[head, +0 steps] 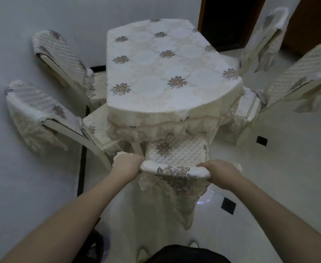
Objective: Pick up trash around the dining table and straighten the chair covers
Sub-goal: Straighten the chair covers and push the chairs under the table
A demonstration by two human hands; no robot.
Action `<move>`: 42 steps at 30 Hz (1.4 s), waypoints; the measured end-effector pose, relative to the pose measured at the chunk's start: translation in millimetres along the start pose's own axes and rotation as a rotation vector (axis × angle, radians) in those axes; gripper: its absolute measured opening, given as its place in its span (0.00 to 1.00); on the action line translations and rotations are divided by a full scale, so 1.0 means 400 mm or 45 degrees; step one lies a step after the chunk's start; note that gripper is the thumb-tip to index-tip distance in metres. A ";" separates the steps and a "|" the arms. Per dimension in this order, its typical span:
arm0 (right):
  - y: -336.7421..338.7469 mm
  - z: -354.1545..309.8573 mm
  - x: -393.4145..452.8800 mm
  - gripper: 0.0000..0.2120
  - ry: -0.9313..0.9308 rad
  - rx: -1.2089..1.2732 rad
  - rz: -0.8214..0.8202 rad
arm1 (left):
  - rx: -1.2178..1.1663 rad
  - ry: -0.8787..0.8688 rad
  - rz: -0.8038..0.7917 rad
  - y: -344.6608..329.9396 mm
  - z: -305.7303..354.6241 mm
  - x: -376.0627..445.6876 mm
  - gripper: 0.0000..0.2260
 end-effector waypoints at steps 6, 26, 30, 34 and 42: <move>0.069 0.063 0.043 0.23 0.035 -0.068 -0.038 | 0.051 0.000 0.028 0.066 0.062 0.015 0.06; 0.175 0.323 0.124 0.20 0.008 -0.052 0.024 | -0.106 0.011 0.172 0.123 0.249 0.145 0.15; 0.177 0.329 0.146 0.21 0.022 -0.001 0.116 | -0.122 0.033 0.132 0.132 0.243 0.166 0.14; 0.157 0.290 0.161 0.18 0.096 0.002 0.181 | -0.075 0.068 0.088 0.115 0.205 0.173 0.14; 0.140 0.306 0.202 0.18 0.097 0.032 0.215 | -0.063 0.086 -0.004 0.084 0.200 0.215 0.11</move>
Point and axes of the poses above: each hand's wrist, its own x-axis towards the middle knuckle, its own y-axis out of the back of the hand, z = x × y, the point moved 9 cm from there along x, towards the middle knuckle, and after that the axes turned 2 degrees about -z, right-handed, at the moved point
